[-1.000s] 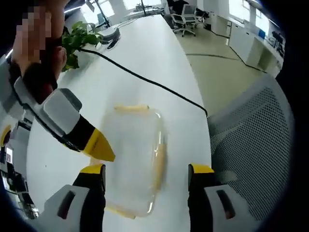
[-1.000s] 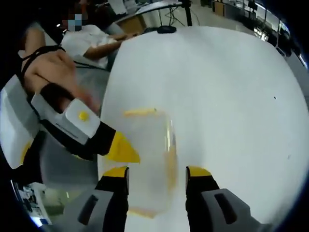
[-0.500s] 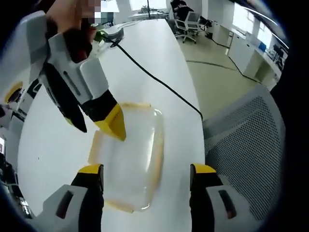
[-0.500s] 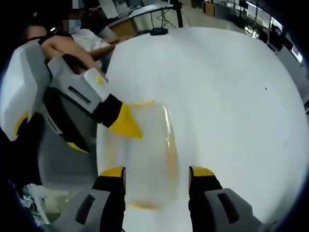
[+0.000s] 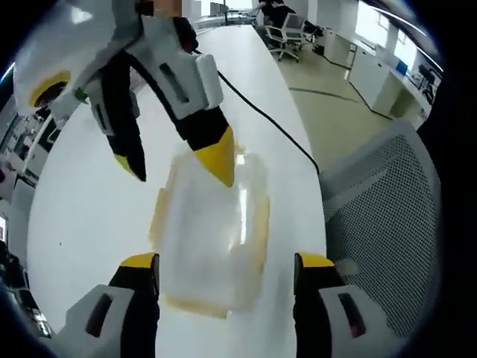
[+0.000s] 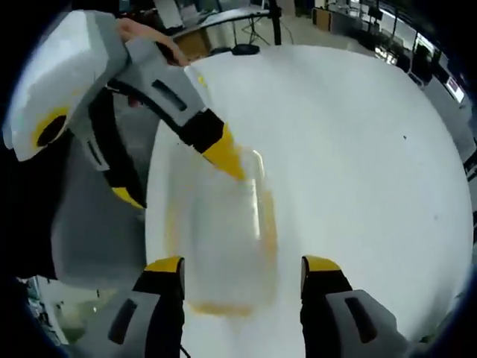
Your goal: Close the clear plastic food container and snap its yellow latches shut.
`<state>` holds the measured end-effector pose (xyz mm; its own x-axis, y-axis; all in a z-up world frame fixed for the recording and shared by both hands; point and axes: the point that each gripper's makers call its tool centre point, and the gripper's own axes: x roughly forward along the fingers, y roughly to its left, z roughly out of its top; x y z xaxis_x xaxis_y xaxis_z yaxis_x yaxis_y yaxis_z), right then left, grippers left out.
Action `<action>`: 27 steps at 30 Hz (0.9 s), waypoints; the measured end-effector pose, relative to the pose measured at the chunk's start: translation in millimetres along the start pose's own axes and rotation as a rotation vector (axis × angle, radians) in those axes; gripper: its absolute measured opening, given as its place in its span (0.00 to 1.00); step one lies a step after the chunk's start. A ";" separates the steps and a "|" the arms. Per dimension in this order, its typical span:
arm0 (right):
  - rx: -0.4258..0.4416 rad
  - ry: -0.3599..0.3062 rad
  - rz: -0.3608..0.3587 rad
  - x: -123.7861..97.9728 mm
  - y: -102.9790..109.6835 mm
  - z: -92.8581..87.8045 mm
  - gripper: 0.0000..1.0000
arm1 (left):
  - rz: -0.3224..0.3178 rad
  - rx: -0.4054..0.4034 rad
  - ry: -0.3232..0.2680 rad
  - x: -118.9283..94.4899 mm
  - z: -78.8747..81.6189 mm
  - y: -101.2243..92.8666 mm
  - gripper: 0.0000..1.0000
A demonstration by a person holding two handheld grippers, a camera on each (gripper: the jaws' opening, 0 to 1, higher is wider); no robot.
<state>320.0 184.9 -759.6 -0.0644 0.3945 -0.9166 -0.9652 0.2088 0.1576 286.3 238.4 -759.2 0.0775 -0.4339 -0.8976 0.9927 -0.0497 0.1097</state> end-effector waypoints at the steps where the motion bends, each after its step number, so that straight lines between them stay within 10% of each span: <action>1: -0.002 -0.004 0.001 0.0 1.3 -0.9 0.63 | -0.001 0.005 0.003 0.7 -1.6 1.6 0.75; 27: -0.092 0.025 -0.064 16.0 23.6 -16.8 0.84 | -0.043 0.070 0.081 13.6 -23.6 16.7 0.86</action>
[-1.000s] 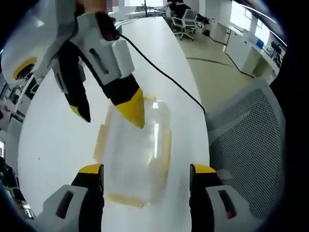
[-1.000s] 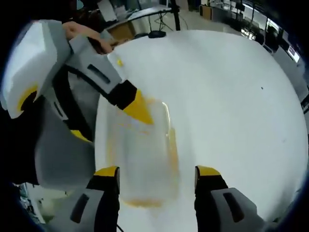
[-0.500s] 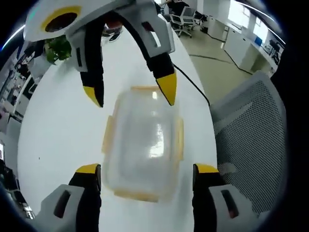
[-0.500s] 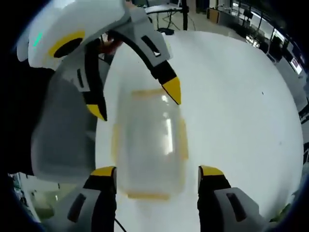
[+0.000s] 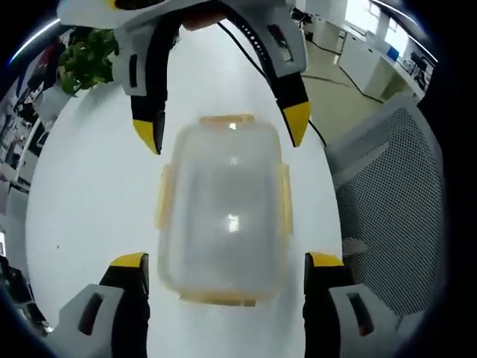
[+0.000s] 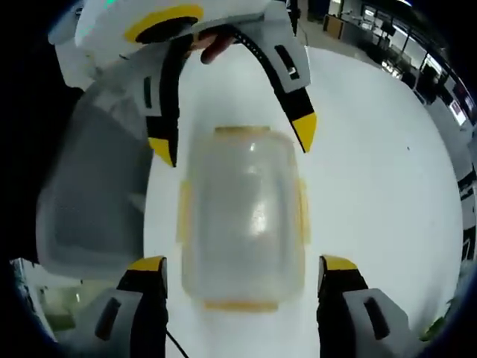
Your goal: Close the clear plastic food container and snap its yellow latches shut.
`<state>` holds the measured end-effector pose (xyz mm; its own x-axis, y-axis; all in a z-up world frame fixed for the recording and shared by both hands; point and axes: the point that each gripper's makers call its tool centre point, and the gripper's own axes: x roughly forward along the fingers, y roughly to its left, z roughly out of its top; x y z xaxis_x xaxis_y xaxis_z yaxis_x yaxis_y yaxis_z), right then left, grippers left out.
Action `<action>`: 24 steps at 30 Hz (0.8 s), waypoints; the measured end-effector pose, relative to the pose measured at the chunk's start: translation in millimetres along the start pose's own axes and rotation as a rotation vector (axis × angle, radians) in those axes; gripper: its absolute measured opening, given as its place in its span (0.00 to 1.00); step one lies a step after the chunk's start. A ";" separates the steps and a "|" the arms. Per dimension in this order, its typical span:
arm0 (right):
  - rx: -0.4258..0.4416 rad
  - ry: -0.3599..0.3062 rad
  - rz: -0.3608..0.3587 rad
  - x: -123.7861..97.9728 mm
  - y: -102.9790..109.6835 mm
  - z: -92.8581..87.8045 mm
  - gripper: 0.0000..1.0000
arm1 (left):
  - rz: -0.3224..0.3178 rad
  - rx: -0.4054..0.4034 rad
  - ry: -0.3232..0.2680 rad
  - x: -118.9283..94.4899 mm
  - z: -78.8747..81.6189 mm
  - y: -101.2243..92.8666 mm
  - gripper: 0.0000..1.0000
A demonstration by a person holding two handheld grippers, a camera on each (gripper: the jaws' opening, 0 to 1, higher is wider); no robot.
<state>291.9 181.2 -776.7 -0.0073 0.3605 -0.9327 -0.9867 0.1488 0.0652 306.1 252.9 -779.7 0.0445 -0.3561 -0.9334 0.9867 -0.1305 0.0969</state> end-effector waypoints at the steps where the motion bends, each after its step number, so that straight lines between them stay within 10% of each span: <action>1: 0.000 0.001 -0.004 0.7 -0.6 -0.5 0.84 | -0.002 -0.002 0.003 0.6 -0.3 0.1 0.86; 24: -0.029 0.030 -0.045 15.7 -2.6 -6.6 0.78 | -0.007 0.041 0.088 16.0 -6.1 6.1 0.84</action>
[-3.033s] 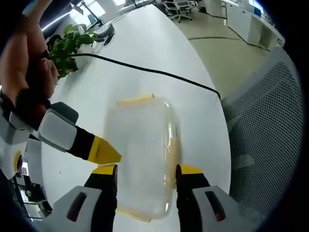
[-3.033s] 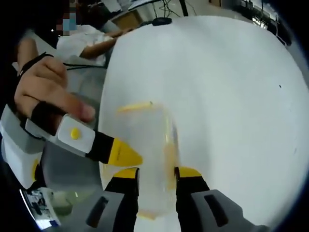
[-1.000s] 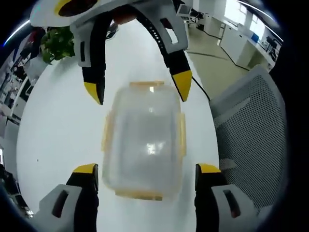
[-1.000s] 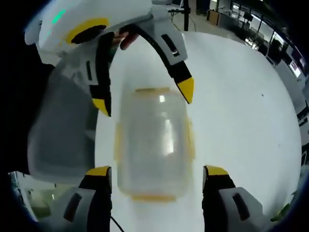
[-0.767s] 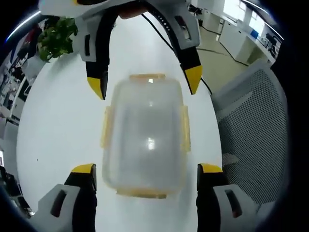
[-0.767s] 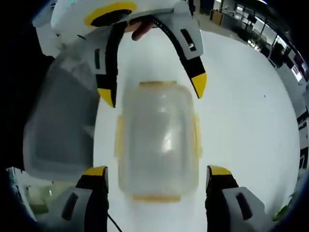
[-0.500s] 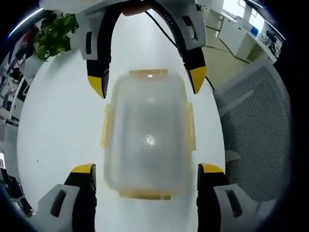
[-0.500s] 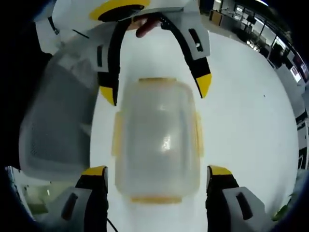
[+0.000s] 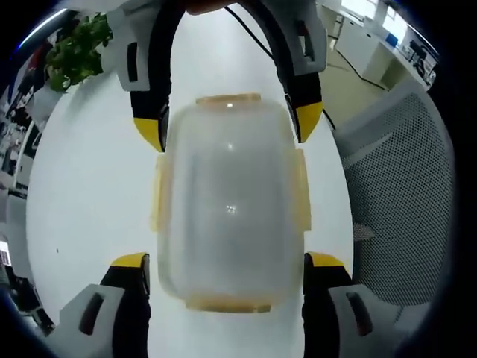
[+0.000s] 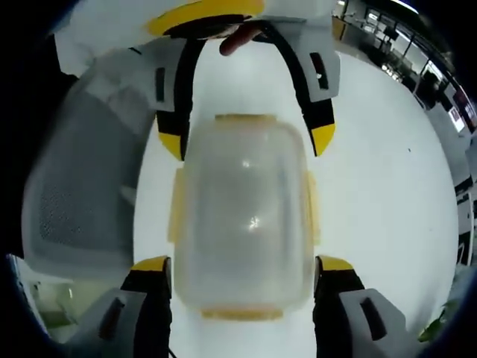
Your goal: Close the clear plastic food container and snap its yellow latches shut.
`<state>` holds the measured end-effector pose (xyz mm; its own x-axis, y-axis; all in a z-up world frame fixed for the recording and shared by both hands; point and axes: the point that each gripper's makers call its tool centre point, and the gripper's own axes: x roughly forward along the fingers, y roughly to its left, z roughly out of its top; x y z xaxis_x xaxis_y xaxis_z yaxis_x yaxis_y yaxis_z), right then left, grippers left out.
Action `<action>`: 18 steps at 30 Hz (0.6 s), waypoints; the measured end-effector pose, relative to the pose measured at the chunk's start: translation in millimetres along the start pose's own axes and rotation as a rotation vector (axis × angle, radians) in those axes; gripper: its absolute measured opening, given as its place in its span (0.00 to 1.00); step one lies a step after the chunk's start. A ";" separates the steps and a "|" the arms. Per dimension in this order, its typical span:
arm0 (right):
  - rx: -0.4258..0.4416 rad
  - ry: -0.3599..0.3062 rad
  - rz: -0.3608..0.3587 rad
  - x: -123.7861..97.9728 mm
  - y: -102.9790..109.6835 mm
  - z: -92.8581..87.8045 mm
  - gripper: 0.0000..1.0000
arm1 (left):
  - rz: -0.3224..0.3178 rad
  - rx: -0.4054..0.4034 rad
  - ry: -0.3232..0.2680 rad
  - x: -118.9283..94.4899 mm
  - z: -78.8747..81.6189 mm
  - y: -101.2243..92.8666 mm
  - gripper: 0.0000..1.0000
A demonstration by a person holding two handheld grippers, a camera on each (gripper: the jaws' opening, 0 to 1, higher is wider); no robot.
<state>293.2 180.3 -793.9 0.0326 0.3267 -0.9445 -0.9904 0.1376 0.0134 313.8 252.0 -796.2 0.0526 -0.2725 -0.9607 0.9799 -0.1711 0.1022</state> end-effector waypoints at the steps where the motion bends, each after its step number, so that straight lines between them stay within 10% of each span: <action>1: -0.009 0.000 -0.007 0.6 -0.9 -0.8 0.78 | -0.002 -0.006 0.001 0.9 0.1 -0.1 0.84; 18: -0.003 -0.004 -0.010 1.6 -4.3 0.6 0.77 | 0.002 -0.014 0.041 5.9 -0.2 -0.8 0.81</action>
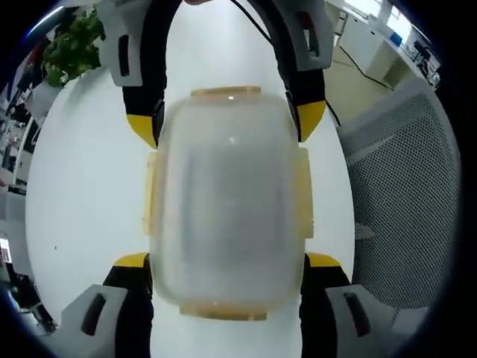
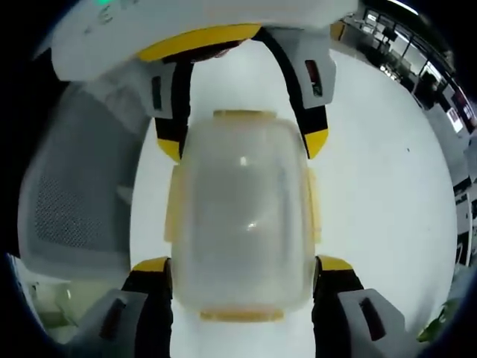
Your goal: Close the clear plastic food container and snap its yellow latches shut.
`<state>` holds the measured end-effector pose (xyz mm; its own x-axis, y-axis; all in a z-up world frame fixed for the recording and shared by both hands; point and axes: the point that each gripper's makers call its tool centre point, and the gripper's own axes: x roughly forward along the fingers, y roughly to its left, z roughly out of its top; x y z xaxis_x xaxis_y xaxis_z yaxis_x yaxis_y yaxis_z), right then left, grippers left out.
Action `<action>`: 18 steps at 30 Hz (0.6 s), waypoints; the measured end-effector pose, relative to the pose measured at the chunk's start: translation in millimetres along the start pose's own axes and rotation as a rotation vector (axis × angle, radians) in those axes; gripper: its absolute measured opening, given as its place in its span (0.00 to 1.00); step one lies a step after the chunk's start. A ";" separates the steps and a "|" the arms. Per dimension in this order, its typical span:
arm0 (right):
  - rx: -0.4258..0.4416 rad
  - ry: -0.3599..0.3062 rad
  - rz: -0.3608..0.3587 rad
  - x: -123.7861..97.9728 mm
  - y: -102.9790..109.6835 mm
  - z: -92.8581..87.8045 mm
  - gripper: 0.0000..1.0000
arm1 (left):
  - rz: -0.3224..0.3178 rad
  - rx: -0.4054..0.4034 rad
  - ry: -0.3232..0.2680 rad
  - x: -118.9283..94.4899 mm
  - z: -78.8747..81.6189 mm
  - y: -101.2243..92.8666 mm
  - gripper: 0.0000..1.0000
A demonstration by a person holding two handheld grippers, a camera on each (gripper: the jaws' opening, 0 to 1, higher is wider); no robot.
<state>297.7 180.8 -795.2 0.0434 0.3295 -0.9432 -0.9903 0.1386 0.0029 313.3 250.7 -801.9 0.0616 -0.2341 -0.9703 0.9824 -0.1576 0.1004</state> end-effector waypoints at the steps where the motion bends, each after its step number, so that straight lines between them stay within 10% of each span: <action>1: -0.001 0.000 0.001 0.0 0.0 0.5 0.77 | 0.000 -0.001 0.002 0.0 -0.6 0.1 0.81; 18: -0.007 -0.023 0.003 5.1 -5.8 15.0 0.77 | 0.004 -0.012 0.016 -2.1 -16.4 4.5 0.81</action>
<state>305.6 195.7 -795.1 0.0436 0.3515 -0.9352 -0.9914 0.1311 0.0031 320.5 266.2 -803.1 0.0678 -0.2194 -0.9733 0.9841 -0.1456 0.1014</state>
